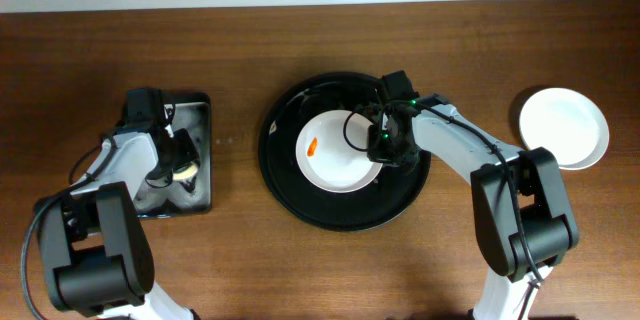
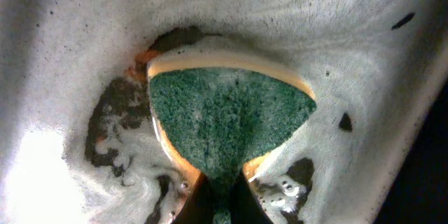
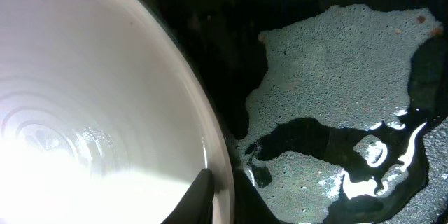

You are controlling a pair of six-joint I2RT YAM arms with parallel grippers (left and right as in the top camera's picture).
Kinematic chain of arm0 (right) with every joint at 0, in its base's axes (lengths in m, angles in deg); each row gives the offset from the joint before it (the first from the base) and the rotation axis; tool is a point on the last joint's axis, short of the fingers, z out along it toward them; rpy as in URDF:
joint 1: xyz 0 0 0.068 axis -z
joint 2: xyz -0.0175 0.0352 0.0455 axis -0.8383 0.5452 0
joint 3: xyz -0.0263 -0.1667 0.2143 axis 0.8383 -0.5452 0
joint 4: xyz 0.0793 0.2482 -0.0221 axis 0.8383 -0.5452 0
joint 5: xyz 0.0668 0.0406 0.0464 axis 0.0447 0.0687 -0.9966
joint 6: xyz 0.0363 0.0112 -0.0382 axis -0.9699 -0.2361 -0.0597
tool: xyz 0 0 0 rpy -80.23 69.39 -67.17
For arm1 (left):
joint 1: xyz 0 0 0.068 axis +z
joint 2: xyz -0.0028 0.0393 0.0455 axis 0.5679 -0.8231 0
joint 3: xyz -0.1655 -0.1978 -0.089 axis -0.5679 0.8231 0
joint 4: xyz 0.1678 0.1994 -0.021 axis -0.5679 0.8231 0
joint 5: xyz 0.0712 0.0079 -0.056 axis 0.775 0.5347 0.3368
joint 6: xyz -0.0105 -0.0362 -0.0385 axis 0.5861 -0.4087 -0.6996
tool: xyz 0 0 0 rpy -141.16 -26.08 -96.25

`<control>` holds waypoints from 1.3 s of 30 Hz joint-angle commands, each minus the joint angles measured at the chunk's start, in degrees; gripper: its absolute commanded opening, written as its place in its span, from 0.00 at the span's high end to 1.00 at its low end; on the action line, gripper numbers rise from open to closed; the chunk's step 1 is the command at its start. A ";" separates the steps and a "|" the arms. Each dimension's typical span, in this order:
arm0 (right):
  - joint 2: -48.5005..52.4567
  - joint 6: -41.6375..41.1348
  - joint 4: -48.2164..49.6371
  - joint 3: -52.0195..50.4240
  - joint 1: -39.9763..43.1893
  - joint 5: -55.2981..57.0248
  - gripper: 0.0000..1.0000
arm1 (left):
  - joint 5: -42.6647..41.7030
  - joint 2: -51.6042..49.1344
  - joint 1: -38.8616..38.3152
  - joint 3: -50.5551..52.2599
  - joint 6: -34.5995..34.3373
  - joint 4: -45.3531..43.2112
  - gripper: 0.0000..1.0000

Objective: Clean dirty plates on tray and stack at the side

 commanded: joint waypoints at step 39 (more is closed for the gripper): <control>1.49 2.56 -3.50 -0.63 0.57 1.18 0.96 | 14.71 -14.38 -38.18 -16.02 -11.32 3.89 1.00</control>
